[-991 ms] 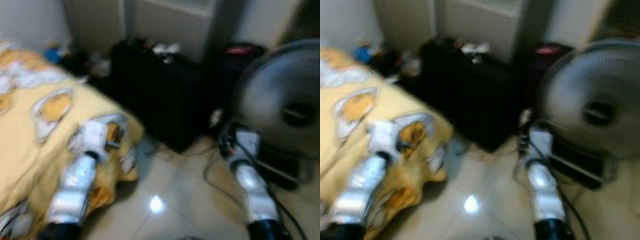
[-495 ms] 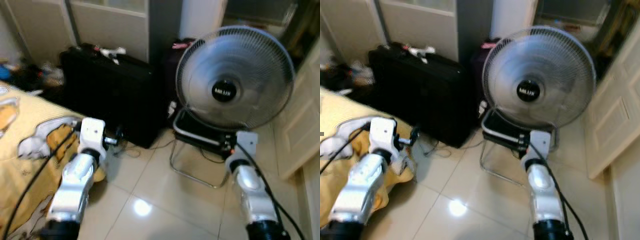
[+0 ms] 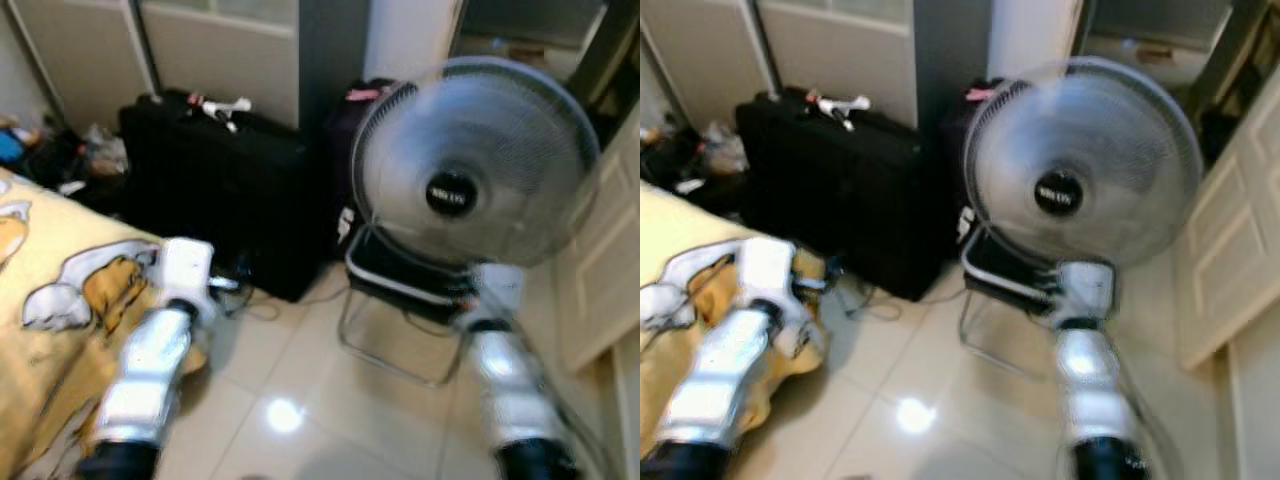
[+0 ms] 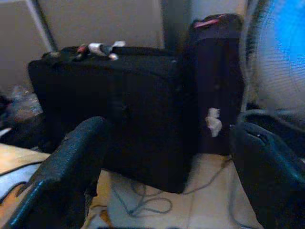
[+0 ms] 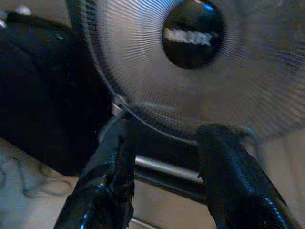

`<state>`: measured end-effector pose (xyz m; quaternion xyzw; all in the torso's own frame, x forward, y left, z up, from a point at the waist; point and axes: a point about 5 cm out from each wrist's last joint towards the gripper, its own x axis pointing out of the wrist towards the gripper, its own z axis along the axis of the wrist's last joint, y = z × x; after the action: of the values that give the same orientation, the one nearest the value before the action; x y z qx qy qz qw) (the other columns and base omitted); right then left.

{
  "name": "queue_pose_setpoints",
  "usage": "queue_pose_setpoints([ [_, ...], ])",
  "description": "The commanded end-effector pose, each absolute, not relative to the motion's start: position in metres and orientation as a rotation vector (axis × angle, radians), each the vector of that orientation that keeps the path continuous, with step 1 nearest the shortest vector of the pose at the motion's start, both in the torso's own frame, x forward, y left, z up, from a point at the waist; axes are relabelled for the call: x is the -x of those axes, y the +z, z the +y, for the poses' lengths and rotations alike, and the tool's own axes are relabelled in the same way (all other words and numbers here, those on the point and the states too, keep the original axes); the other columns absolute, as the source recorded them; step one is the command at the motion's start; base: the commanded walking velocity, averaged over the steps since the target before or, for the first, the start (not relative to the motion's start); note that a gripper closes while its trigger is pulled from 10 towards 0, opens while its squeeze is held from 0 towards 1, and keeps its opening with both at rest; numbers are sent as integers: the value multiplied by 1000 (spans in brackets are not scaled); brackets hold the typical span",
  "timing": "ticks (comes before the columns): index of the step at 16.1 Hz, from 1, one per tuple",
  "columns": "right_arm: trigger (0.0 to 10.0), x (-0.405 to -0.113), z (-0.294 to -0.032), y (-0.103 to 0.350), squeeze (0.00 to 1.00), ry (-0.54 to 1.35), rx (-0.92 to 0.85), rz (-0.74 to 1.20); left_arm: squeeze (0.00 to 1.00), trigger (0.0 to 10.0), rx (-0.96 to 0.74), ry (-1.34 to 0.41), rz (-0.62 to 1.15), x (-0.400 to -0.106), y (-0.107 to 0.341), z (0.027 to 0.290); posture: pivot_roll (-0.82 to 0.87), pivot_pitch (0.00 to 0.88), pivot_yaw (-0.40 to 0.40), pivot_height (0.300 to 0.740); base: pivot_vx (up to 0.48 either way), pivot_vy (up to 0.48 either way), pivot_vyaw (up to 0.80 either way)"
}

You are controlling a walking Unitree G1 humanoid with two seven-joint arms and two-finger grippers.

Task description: Clean up the room

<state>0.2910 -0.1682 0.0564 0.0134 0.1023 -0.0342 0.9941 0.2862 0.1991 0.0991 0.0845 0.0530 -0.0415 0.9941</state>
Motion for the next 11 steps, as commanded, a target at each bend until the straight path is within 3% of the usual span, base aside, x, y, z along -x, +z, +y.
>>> queue_pose_setpoints([
  [1, 10000, -289, -185, 58, 0, -114, -5, 193, 184, 10000, -154, -102, 94, -289, 101, 192, -14, 0, -10, 740, 364, 0, 0],
  [3, 10000, -290, -186, 58, 0, -116, -6, 194, 184, 10000, -152, -99, 93, -290, 102, 191, -15, 0, -12, 740, 366, 0, 0],
  [5, 10000, -290, -186, 56, 0, -124, -11, 201, 184, 10000, -147, -100, 98, -288, 100, 191, -19, 0, -10, 740, 364, 0, -800],
  [11, 10000, -290, -185, 57, 0, -113, 6, 185, 180, 10000, -132, -92, 105, -288, 98, 193, -18, 0, -14, 740, 364, 0, -73],
])
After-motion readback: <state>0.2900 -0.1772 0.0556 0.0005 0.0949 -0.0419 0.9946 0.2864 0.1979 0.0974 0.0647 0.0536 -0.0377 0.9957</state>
